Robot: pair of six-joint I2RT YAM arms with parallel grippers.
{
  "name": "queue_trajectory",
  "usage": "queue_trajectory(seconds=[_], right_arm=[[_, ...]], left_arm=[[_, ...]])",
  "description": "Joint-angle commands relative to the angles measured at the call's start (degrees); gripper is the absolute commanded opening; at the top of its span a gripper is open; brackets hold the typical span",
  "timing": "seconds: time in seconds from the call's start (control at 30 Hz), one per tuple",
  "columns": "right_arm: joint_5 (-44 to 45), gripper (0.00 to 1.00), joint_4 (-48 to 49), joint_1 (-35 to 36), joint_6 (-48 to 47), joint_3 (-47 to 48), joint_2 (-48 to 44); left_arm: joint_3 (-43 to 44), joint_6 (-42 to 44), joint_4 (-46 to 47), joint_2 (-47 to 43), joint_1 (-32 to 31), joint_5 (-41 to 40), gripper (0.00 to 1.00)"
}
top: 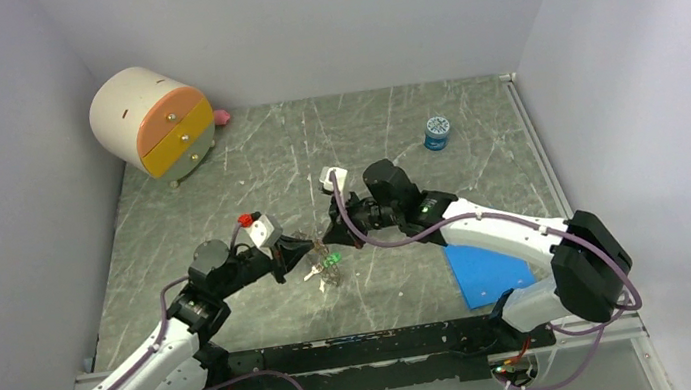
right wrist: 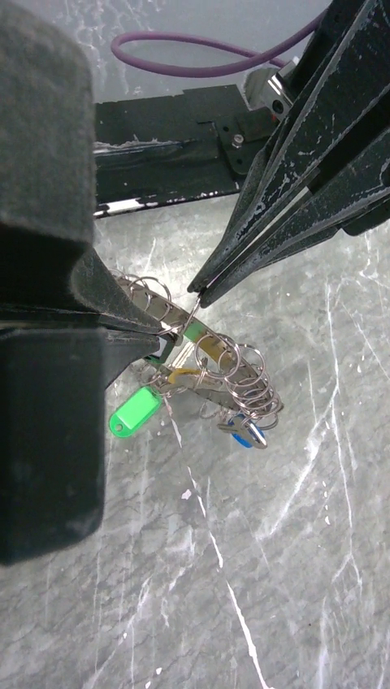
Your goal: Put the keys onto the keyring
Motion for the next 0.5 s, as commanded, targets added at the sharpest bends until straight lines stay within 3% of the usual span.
queue_trajectory(seconds=[0.0,0.47], right_arm=[[-2.1,0.0,0.4,-1.8,1.0,1.4,0.2],[-10.5,0.0,2.6,-4.9,4.4,1.2,4.0]], left_arm=[[0.2,-1.3,4.8,-2.0,-0.3,2.1,0.02],[-0.6,-1.6,5.1,-3.2,-0.2,2.0,0.03]])
